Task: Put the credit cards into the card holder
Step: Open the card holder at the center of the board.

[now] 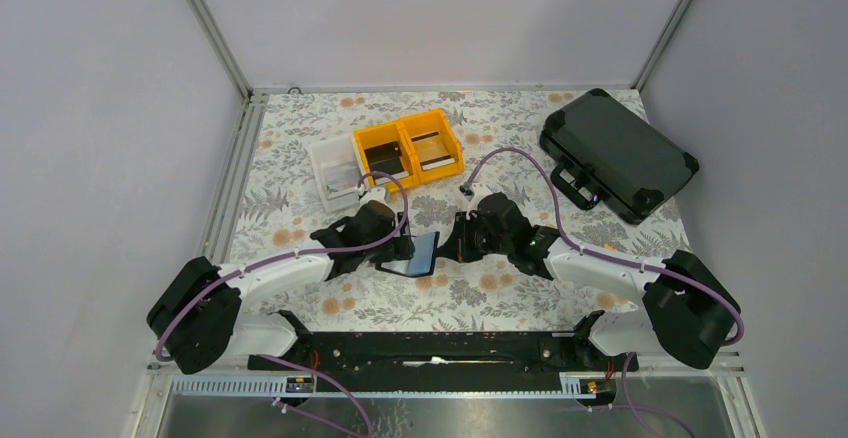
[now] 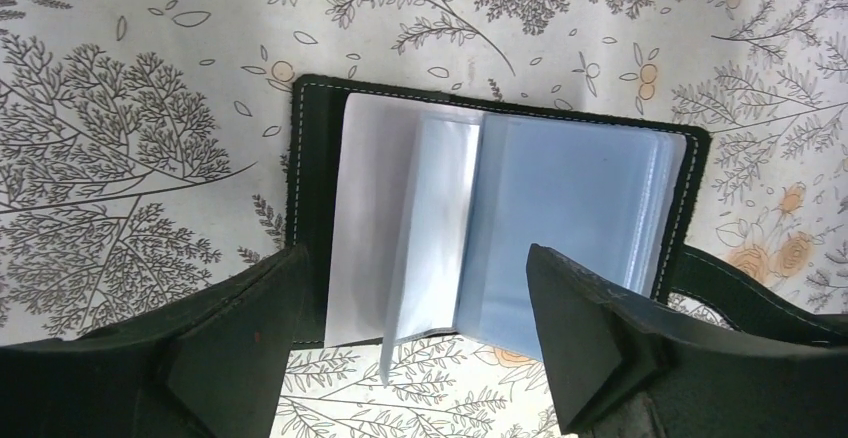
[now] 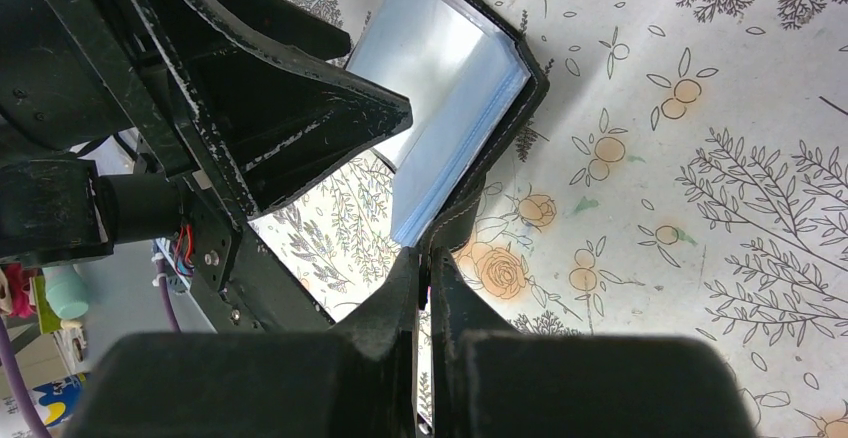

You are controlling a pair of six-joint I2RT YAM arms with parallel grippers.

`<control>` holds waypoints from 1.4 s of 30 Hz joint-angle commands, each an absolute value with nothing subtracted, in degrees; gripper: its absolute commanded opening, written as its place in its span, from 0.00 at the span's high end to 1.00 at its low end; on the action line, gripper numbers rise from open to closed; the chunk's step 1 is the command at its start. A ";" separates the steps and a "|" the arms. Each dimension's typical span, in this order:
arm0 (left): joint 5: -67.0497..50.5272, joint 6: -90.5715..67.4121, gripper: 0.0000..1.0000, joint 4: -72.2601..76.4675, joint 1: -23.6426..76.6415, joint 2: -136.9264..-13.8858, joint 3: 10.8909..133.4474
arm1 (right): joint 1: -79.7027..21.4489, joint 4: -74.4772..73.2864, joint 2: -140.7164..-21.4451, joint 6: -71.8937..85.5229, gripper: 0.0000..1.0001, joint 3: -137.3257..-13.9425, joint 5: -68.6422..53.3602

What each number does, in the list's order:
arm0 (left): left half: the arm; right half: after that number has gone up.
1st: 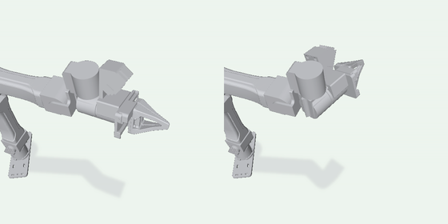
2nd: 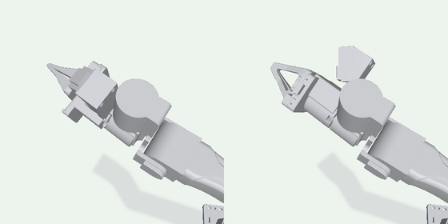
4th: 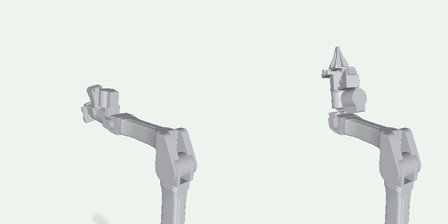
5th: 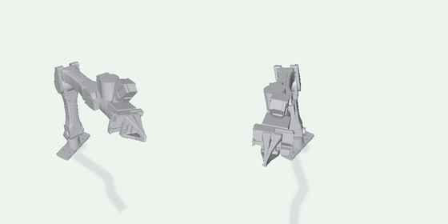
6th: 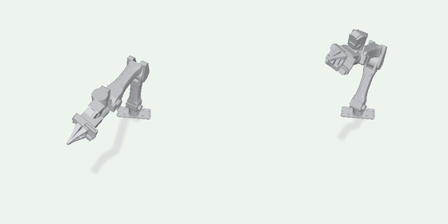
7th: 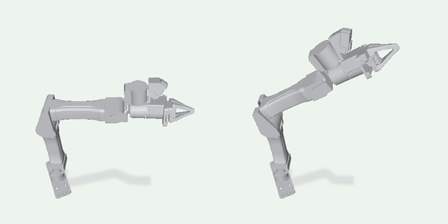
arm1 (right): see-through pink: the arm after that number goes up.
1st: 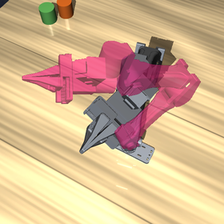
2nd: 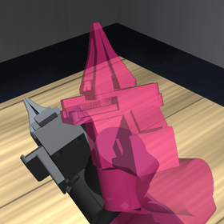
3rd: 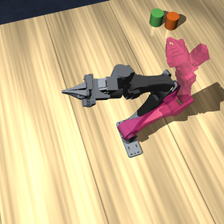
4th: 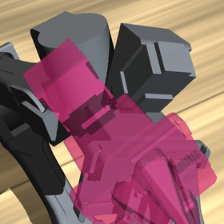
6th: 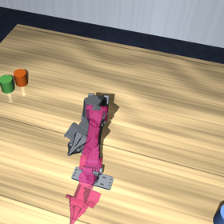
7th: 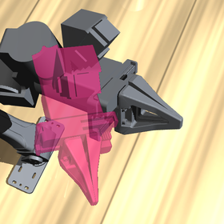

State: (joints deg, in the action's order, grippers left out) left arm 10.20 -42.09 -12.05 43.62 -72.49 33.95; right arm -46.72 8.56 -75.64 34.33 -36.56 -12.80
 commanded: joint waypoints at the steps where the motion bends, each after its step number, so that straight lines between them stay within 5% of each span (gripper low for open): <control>1: 9.13 -42.63 0.18 -8.61 43.81 -70.74 33.74 | -46.41 10.46 -75.72 33.63 1.00 -36.32 -11.29; 9: 13.19 -42.89 0.45 -12.12 43.84 -73.19 34.12 | -46.40 5.92 -76.04 33.10 1.00 -36.49 -3.41; 15: 13.68 -43.06 0.56 -12.45 43.83 -73.85 33.51 | -45.91 -0.45 -76.51 32.05 0.74 -39.20 5.99; 19: 14.01 -42.93 0.56 -12.52 43.81 -72.89 33.15 | -45.36 -4.44 -76.37 31.21 0.49 -41.02 9.66; 24: 13.41 -42.14 0.53 -12.56 43.81 -70.89 33.13 | -45.35 -7.07 -74.07 29.39 0.32 -42.58 10.41; 42: 1.84 -40.82 0.44 -8.81 43.80 -62.21 38.27 | -45.35 9.45 -76.93 35.45 0.57 -40.07 -8.21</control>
State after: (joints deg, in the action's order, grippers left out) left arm 7.79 -40.97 -14.15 43.62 -63.48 35.44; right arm -45.58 2.31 -74.43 32.27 -40.56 -2.81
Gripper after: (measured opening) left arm 0.564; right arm 0.453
